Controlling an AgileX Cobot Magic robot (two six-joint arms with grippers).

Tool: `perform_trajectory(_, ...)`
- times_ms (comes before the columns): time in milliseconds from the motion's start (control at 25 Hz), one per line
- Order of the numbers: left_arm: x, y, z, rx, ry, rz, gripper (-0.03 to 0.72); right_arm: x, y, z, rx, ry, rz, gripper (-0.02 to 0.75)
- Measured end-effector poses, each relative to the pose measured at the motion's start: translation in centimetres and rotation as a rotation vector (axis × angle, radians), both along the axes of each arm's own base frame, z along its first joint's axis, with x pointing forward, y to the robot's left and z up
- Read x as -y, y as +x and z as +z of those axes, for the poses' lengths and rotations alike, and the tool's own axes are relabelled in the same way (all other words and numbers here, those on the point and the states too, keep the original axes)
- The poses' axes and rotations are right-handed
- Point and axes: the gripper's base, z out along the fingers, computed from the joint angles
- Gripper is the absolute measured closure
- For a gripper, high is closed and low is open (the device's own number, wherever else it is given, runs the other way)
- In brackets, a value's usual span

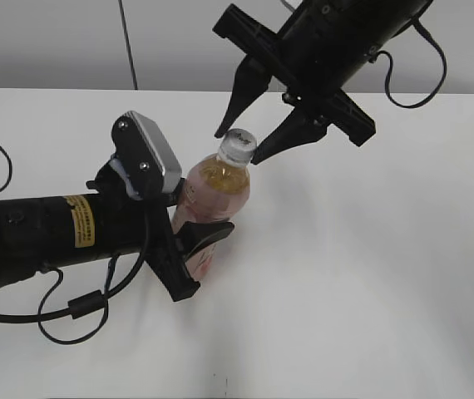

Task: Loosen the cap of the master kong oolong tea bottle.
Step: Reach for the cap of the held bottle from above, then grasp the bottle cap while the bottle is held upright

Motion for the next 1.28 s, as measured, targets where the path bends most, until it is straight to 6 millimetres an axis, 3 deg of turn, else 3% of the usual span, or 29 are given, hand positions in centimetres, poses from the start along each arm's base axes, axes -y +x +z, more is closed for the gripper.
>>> perform_trajectory(160,0.0,0.0,0.0,0.0,0.0,0.0,0.326,0.03,0.01,-0.02,0.003,-0.005,0.002,0.459)
perform_trajectory(520,0.0,0.0,0.0,0.003,0.002,-0.001,0.327,0.13,0.01,-0.1,0.021,-0.019,0.026,0.464)
perform_trajectory(760,0.0,0.0,0.0,0.005,0.004,-0.003,0.328,0.16,-0.01,-0.13,0.099,-0.036,0.131,0.464)
perform_trajectory(920,0.0,0.0,0.0,0.006,0.004,-0.004,0.327,0.2,-0.02,-0.16,0.214,-0.048,0.291,0.464)
perform_trajectory(1280,0.02,-0.05,-0.02,0.012,0.01,-0.014,0.328,0.29,-0.18,-0.2,0.707,-0.074,1.004,0.465)
